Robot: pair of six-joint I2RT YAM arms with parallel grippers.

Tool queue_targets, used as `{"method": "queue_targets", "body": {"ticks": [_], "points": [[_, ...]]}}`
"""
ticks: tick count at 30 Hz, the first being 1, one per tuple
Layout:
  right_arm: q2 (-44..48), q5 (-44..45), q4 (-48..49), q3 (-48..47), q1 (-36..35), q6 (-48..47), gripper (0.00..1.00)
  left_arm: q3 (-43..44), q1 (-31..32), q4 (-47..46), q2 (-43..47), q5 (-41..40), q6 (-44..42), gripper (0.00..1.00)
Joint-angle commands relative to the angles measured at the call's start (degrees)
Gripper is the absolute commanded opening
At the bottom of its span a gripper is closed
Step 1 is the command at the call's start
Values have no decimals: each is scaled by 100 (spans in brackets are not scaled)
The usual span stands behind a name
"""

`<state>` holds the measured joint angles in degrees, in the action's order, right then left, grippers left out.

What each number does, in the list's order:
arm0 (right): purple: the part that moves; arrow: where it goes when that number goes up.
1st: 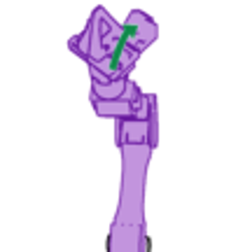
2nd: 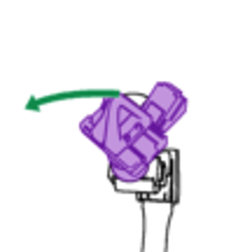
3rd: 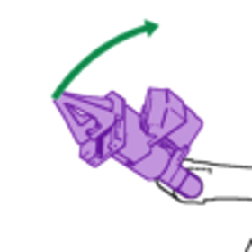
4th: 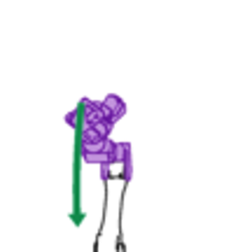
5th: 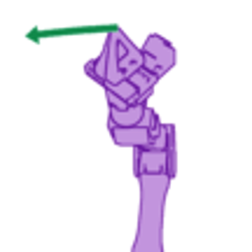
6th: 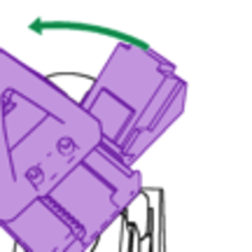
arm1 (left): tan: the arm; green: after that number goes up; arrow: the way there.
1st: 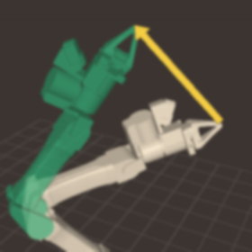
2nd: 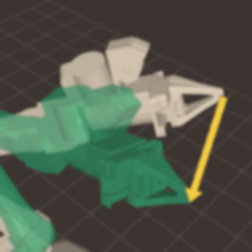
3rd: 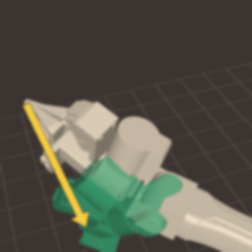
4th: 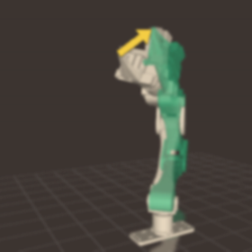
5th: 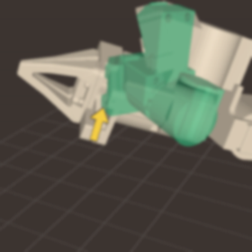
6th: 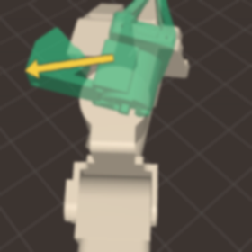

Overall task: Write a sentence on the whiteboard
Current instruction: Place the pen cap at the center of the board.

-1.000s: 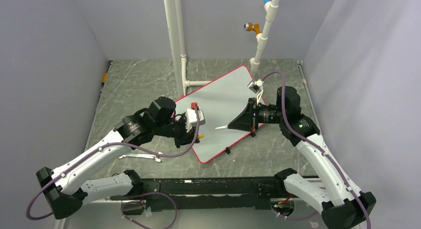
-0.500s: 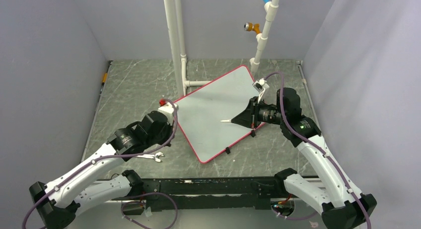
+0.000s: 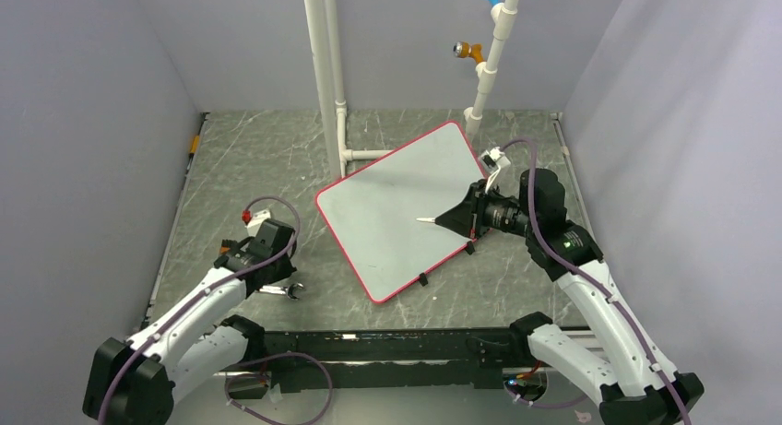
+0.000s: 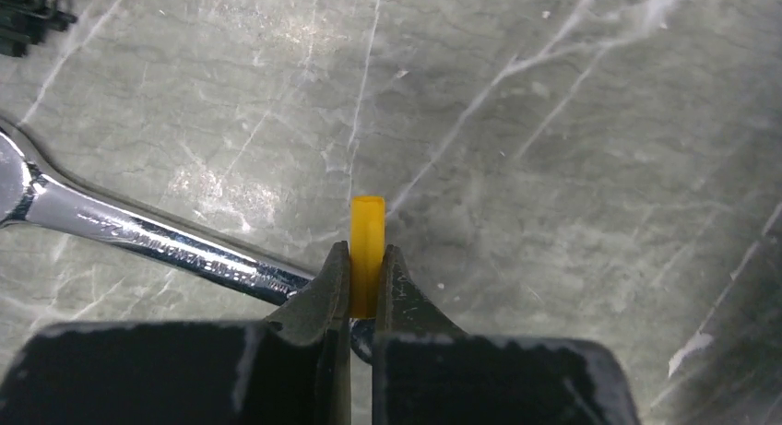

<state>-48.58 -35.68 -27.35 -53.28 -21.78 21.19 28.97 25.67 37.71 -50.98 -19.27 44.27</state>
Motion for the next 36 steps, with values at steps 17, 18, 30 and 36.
{"method": "queue_targets", "body": {"ticks": [17,18,30,36], "points": [[211,567,70,239,5,1,0,-145,-282,-976,-669,-106,209,36],[208,571,59,239,8,-8,0,-153,-275,-972,-650,-109,209,43],[210,585,92,256,10,-28,0,681,-282,-181,-72,-30,-397,94],[247,538,150,240,12,-10,0,1967,-281,587,-22,59,-1458,94]]}}
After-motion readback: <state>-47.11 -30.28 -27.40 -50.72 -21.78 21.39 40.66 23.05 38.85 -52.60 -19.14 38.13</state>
